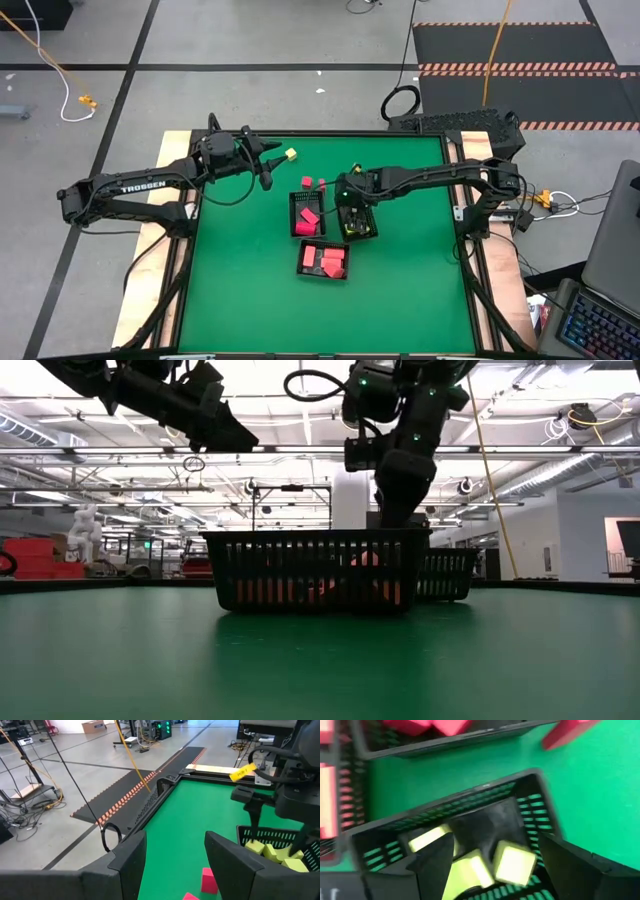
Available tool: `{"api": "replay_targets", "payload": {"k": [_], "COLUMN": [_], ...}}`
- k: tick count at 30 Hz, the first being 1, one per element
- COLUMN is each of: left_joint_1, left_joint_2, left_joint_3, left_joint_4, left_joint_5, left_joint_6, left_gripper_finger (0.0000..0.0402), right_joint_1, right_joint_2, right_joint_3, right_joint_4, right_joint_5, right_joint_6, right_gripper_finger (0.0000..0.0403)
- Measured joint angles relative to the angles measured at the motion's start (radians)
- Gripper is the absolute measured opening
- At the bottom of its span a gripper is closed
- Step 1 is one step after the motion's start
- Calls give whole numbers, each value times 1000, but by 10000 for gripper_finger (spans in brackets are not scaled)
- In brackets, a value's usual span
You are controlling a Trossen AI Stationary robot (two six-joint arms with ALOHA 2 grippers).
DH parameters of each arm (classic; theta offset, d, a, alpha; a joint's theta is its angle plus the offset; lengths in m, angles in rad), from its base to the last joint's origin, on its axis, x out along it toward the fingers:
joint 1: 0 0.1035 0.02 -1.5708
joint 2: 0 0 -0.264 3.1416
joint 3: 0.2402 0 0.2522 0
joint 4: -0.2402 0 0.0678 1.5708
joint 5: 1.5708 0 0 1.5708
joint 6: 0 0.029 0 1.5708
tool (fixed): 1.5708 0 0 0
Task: Sort & place blocks by color
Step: Adjust the right black bin
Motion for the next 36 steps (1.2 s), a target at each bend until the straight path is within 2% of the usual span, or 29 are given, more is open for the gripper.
{"api": "replay_targets", "payload": {"k": [7, 16, 20, 29, 36], "left_joint_1": [0, 0, 0, 0, 0], "left_joint_2": [0, 0, 0, 0, 0], "left_joint_3": [0, 0, 0, 0, 0], "left_joint_4": [4, 11, 13, 15, 15], "left_joint_5": [0, 0, 0, 0, 0], "left_joint_6": [0, -1, 3, 3, 4], "left_gripper_finger": [205, 205, 205, 205, 205], "right_joint_1": [3, -50, -65, -75, -92], "right_joint_2": [0, 16, 16, 17, 96], "right_joint_3": [-62, -127, -161, -165, -163], "right_joint_4": [144, 239, 336, 439, 473], "right_joint_5": [-80, -80, -81, -80, -80], "right_joint_6": [0, -4, -10, -34, -38], "right_gripper_finger": [267, 251, 251, 251, 251]}}
